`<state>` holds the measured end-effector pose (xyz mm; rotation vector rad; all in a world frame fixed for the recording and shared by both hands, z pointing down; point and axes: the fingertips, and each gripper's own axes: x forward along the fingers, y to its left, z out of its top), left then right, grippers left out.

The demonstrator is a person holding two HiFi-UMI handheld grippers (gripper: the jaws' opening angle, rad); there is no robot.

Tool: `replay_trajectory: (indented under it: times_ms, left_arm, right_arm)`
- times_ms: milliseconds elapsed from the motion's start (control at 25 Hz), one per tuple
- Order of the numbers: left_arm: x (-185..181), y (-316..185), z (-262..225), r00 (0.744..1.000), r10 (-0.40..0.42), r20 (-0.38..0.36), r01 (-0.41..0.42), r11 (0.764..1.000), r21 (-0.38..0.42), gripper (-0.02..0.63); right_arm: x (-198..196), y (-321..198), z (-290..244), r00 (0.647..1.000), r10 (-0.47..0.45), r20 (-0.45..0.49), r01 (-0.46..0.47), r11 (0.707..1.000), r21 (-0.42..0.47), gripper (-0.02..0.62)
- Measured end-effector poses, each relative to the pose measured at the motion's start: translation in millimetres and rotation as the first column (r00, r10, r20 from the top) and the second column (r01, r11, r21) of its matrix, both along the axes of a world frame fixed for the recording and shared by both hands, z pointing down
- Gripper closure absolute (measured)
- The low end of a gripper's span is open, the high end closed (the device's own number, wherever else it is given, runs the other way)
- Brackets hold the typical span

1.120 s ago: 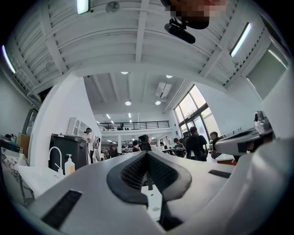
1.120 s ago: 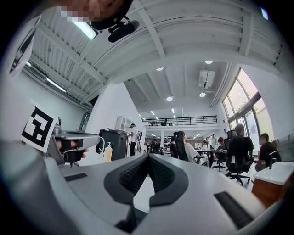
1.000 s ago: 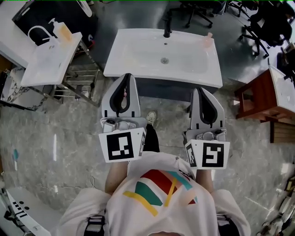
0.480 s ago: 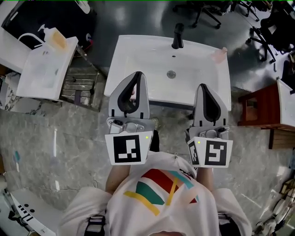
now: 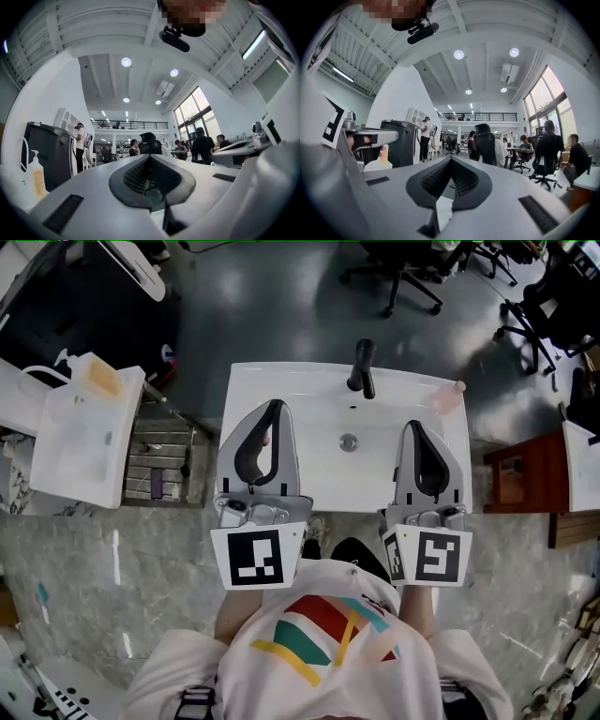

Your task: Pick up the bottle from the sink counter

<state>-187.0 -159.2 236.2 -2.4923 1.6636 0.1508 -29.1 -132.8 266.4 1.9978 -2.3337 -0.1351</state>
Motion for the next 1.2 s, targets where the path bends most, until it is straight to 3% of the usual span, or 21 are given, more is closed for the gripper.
replay_trajectory:
  times_ms: [280, 480, 640, 800, 1000, 1200]
  left_arm:
    - [9, -33, 7, 0.999, -0.03, 0.019, 0.031, 0.999, -0.035, 0.588]
    - [18, -40, 4, 0.998, -0.067, 0.0, 0.067, 0.997, -0.023, 0.588]
    - [26, -45, 5, 0.996, -0.079, 0.039, 0.08, 0.997, -0.01, 0.588]
    - [29, -49, 3, 0.997, -0.076, 0.03, 0.076, 0.997, 0.001, 0.588]
    - [47, -53, 1, 1.0, -0.019, 0.021, 0.019, 1.0, 0.01, 0.588]
    - [90, -55, 2, 0.995, 0.096, 0.021, -0.096, 0.995, 0.015, 0.588]
  right_arm:
    - [12, -38, 1, 1.0, -0.008, -0.006, 0.008, 1.0, -0.014, 0.583]
    - [15, -50, -4, 0.998, -0.055, -0.016, 0.055, 0.998, 0.005, 0.583]
    - [18, -57, -6, 0.997, -0.079, -0.024, 0.079, 0.997, 0.013, 0.583]
    - [23, -59, -5, 0.997, -0.078, -0.018, 0.078, 0.997, 0.017, 0.583]
    - [42, -57, -9, 0.999, -0.025, -0.023, 0.026, 0.999, 0.03, 0.583]
    - [79, -44, -15, 0.996, 0.085, -0.025, -0.083, 0.995, 0.051, 0.583]
